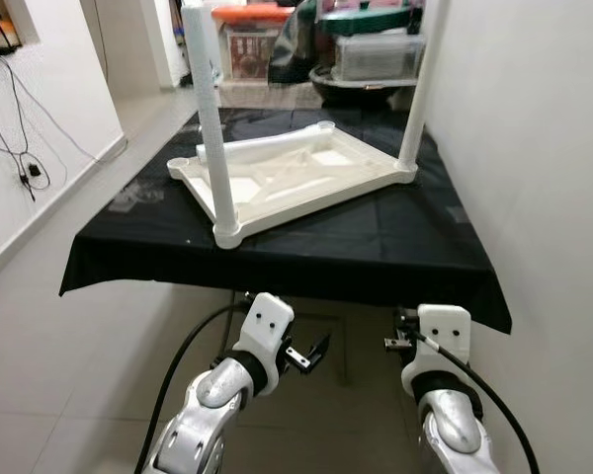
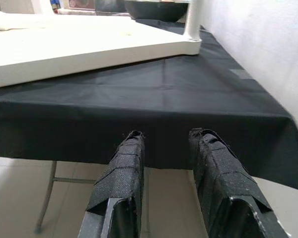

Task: Building children table

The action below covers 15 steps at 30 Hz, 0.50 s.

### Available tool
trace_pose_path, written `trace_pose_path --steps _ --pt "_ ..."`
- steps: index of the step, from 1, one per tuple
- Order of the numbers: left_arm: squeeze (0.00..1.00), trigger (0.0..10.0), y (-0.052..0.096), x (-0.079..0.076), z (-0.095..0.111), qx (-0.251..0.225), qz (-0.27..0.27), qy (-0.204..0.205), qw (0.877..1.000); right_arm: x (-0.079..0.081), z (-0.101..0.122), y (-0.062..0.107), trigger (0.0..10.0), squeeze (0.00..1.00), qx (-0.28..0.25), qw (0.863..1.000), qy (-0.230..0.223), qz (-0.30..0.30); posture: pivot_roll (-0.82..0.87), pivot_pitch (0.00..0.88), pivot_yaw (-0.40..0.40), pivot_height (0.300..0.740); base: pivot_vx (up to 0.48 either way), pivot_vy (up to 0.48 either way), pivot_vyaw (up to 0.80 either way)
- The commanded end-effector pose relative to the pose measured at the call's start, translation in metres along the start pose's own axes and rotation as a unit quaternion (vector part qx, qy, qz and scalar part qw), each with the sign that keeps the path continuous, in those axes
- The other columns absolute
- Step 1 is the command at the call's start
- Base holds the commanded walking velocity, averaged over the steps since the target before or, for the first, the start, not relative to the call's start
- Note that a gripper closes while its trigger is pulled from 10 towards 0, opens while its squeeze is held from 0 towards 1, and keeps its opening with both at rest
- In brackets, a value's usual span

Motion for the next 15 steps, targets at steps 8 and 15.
trace_pose_path --steps 8,15 --pt "0.00 10.0 -0.0025 0.0044 -0.0047 0.003 0.002 -0.008 1.000 0.0023 -0.0056 -0.0026 10.0 0.00 0.001 1.000 -0.009 0.002 0.04 0.000 -0.035 0.740 0.000 0.458 0.00" --pt "0.00 10.0 -0.0026 0.0042 -0.0068 0.005 0.001 -0.007 1.000 0.0023 -0.0072 -0.0023 10.0 0.00 0.002 1.000 -0.010 0.002 0.04 0.000 -0.038 0.740 0.000 0.473 0.00"
Point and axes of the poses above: a point about 5 cm out from each wrist's last joint towards the gripper, its own y axis pointing back from the gripper into the wrist, its own z axis along the axis of the wrist's last joint, x = y × z, the point moved 2 cm from there along -y, pointing out of the wrist towards the gripper, and after that the axes turned 5 degrees about y, right-handed, at the moved point
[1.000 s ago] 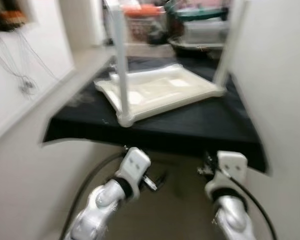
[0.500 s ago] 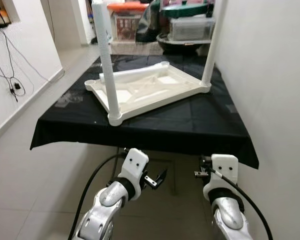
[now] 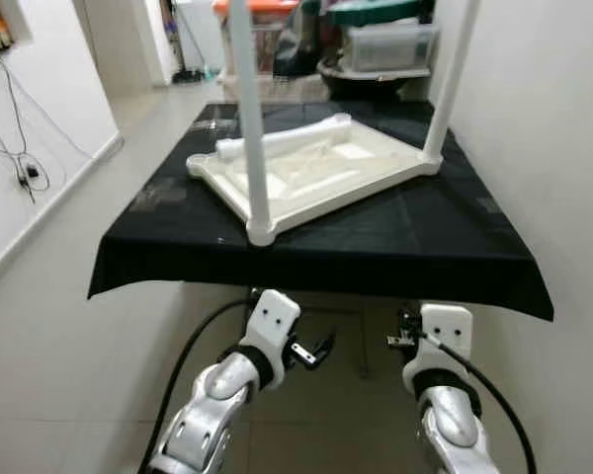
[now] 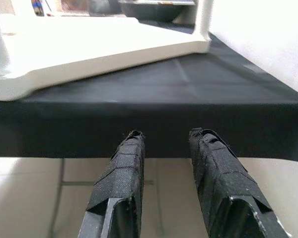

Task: Building children table

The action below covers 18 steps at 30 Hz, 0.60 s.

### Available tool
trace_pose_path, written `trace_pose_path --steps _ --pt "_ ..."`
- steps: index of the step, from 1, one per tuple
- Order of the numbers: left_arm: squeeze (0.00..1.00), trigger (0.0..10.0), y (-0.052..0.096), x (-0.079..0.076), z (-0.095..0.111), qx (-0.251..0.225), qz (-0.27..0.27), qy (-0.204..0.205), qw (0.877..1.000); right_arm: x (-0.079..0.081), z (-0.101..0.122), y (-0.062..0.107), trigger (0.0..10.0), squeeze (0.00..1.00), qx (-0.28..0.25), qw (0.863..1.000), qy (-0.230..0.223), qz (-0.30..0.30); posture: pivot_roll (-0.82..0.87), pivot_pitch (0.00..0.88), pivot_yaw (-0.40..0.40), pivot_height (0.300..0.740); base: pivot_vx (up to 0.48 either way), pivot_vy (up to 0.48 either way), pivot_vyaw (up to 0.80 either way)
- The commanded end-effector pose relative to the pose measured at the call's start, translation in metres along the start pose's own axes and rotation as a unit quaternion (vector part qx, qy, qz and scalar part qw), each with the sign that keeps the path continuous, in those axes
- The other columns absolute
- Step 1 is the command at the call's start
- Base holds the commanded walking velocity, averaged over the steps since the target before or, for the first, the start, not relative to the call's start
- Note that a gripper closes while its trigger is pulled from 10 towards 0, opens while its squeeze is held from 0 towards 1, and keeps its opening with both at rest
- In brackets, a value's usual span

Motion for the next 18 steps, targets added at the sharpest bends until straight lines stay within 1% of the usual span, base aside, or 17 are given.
trace_pose_path --steps 1,9,14,18 --pt "0.00 10.0 0.0038 0.0073 -0.0061 0.011 0.011 -0.006 1.000 0.0057 0.0003 0.0008 10.0 0.00 -0.003 1.000 -0.006 0.008 0.04 0.000 -0.040 0.740 0.000 0.480 0.00" --pt "0.00 10.0 0.0046 0.0083 -0.0103 0.015 0.013 -0.005 1.000 0.0052 -0.0039 0.0017 10.0 0.00 0.004 1.000 -0.013 0.008 0.04 0.000 -0.044 0.740 0.000 0.480 0.00" --pt "0.00 10.0 0.0054 0.0061 -0.0122 0.013 0.007 -0.010 1.000 0.0052 -0.0056 0.0032 10.0 0.00 0.003 1.000 -0.015 0.010 0.04 0.000 -0.047 0.740 0.000 0.473 0.00" --pt "0.00 10.0 0.0060 0.0025 -0.0130 0.010 -0.002 -0.019 1.000 0.0070 -0.0053 0.0046 10.0 0.00 -0.002 1.000 -0.019 0.023 0.04 0.000 -0.049 0.740 0.322 0.352 0.00"
Point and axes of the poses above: a point about 5 cm out from each wrist's last joint towards the gripper, its own y axis pointing back from the gripper into the wrist, its own z axis along the axis of the wrist's last joint, x = y × z, the point moved 2 cm from there along -y, pointing out of the wrist towards the gripper, and after that the axes turned 5 degrees about y, right-handed, at the moved point
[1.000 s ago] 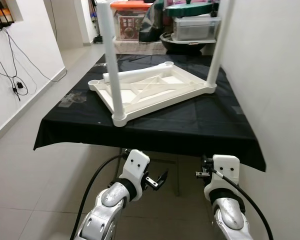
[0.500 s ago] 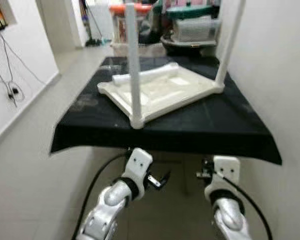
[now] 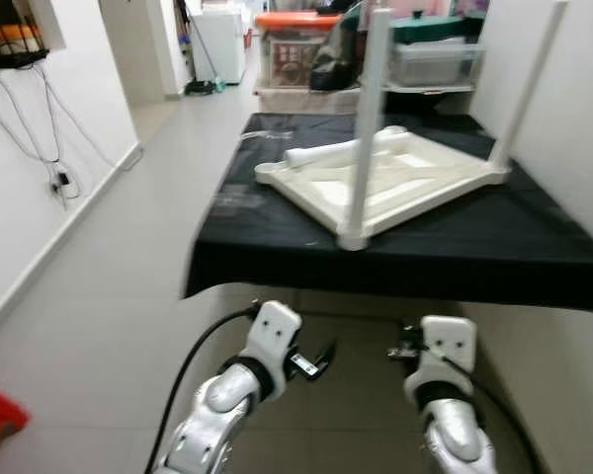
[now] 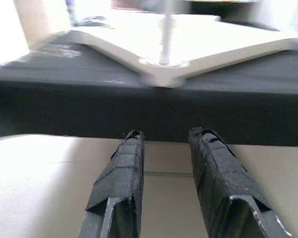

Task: Building children table

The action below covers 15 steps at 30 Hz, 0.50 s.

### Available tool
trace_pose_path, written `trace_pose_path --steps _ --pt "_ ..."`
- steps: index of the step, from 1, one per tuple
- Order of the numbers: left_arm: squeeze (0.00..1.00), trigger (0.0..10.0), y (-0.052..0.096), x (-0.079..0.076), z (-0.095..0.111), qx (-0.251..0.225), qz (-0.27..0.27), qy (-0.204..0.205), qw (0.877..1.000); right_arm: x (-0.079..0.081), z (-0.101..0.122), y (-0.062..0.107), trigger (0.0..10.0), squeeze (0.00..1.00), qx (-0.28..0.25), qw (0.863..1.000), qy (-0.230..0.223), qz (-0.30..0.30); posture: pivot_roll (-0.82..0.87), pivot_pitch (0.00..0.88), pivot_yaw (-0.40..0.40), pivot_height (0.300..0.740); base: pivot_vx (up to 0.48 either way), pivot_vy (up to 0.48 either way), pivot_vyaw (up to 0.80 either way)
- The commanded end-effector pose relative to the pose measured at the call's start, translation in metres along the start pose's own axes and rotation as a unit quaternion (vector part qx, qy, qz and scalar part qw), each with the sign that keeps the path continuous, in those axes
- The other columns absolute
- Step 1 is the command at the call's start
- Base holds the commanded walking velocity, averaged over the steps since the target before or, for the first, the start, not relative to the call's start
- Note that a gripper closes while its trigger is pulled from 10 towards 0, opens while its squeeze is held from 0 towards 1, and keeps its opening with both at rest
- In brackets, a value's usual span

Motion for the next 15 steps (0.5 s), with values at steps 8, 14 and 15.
trace_pose_path --steps 8,14,15 --pt "0.00 10.0 -0.0011 -0.0023 -0.0027 -0.002 -0.006 -0.006 1.000 0.0040 -0.0011 0.0018 10.0 0.00 -0.006 1.000 -0.012 0.020 0.04 0.000 -0.053 0.740 0.445 0.069 0.00" --pt "0.00 10.0 -0.0013 -0.0032 -0.0045 -0.002 -0.010 -0.003 1.000 0.0055 -0.0029 0.0018 10.0 0.00 -0.007 1.000 -0.011 0.027 0.04 0.000 -0.052 0.740 0.480 0.000 0.00" --pt "0.00 10.0 -0.0013 -0.0032 -0.0045 -0.002 -0.010 -0.003 1.000 0.0055 -0.0029 0.0018 10.0 0.00 -0.007 1.000 -0.011 0.027 0.04 0.000 -0.052 0.740 0.480 0.000 0.00"
Point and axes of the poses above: a point about 5 cm out from each wrist's last joint towards the gripper, its own y axis pointing back from the gripper into the wrist, its own z axis along the axis of the wrist's last joint, x = y × z, the point moved 2 cm from there along -y, pointing out of the wrist towards the gripper, and after that the axes turned 5 degrees about y, right-handed, at the moved point
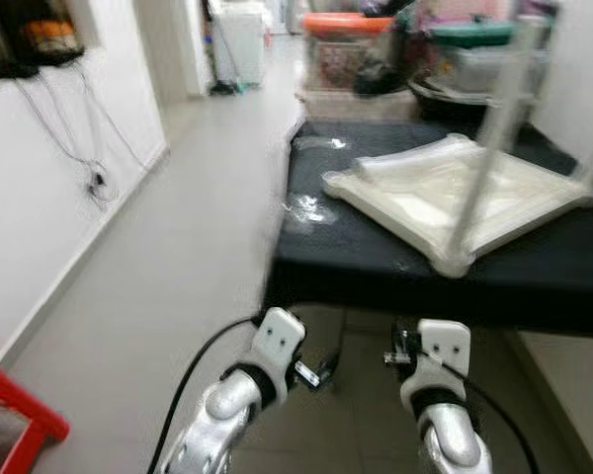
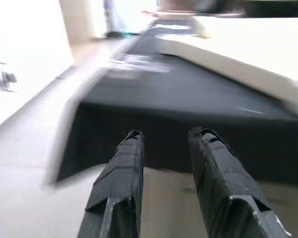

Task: Building children table

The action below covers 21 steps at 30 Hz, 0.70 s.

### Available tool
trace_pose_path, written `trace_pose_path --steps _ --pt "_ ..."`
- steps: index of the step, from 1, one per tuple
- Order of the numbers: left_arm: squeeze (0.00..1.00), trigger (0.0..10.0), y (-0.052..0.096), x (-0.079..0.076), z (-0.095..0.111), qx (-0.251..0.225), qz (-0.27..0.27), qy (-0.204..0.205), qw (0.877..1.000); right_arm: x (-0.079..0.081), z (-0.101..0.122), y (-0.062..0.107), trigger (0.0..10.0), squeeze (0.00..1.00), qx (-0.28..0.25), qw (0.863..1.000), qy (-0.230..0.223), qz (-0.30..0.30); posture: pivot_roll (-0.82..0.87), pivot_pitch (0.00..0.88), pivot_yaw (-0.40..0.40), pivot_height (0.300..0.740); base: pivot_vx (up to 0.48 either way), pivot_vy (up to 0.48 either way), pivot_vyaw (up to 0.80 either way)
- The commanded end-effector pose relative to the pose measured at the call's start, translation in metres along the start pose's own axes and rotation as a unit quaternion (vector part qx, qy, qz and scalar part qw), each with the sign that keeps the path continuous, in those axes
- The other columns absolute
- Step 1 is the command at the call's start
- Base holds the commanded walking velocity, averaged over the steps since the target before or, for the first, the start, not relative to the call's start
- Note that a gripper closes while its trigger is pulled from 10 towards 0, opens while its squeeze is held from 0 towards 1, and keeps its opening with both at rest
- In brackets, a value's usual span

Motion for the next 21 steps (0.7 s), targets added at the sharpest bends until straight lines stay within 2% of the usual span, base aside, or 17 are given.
trace_pose_path --steps 1,12,16,21 --pt "0.00 10.0 -0.004 -0.006 0.003 -0.006 -0.008 0.002 1.000 -0.007 -0.003 0.002 10.0 0.00 0.002 1.000 0.005 -0.009 0.04 0.000 -0.054 0.740 0.480 0.000 0.00" --pt "0.00 10.0 -0.006 -0.006 0.005 -0.010 -0.009 -0.002 1.000 -0.007 0.001 0.001 10.0 0.00 -0.005 1.000 0.003 -0.005 0.04 0.000 -0.054 0.740 0.462 -0.027 0.00" --pt "0.00 10.0 -0.006 -0.005 0.006 -0.010 -0.008 -0.004 1.000 -0.005 0.005 0.002 10.0 0.00 -0.018 1.000 -0.005 0.006 0.04 0.000 -0.053 0.740 0.308 -0.366 0.00" --pt "0.00 10.0 -0.005 -0.005 0.007 -0.009 -0.005 0.008 1.000 -0.004 0.009 0.002 10.0 0.00 -0.023 0.999 -0.018 0.030 0.04 0.000 -0.058 0.740 0.000 0.000 0.00"
Point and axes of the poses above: a point about 5 cm out from each wrist's last joint towards the gripper, its own y axis pointing back from the gripper into the wrist, its own z axis along the axis of the wrist's last joint, x = y × z, the point moved 2 cm from there along -y, pointing out of the wrist towards the gripper, and after that the axes turned 5 degrees about y, right-handed, at the moved point
